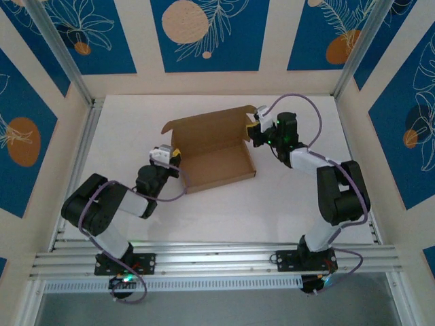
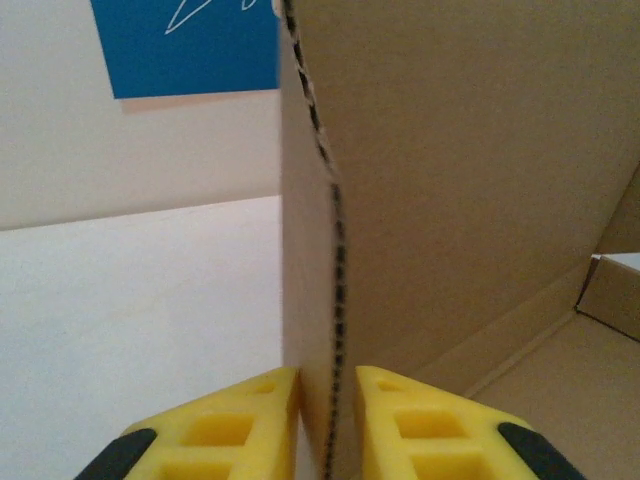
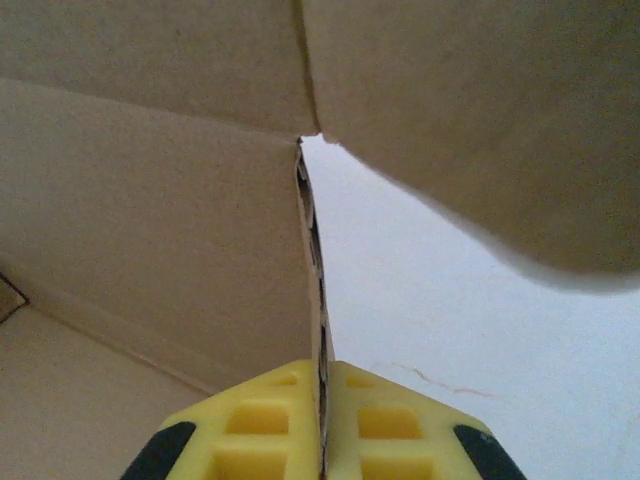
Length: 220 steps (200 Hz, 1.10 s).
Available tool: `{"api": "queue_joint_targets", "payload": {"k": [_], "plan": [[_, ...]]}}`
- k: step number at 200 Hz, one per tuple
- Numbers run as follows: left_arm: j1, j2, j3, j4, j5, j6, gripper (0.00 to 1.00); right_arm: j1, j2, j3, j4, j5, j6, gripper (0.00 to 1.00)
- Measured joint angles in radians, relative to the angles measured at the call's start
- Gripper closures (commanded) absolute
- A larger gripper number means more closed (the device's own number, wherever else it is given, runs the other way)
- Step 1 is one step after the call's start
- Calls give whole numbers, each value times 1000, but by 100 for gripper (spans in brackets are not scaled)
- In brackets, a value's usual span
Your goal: Fold the paper box
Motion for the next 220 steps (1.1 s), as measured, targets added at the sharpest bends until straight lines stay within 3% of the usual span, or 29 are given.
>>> {"api": "queue_joint_targets", "payload": {"k": [43,88,127,172,220], "plan": [[-25,-16,-7,-5,-31,8,35,35,-63,-65,29,111,25,96],[-2,-207,-19,-139,-45,20,26,16,-105,-100,28,118,16,96],[52,-309,-19,-260,12,25,19,-7,-124,-106,27,90,-3,96],[193,-448,-3,-401,220,6,21,-19,-125,-106,18,62,-10,97],[291,-362,129,-472,514,0,21,-21,-127,-106,11,24,-10,97]]}}
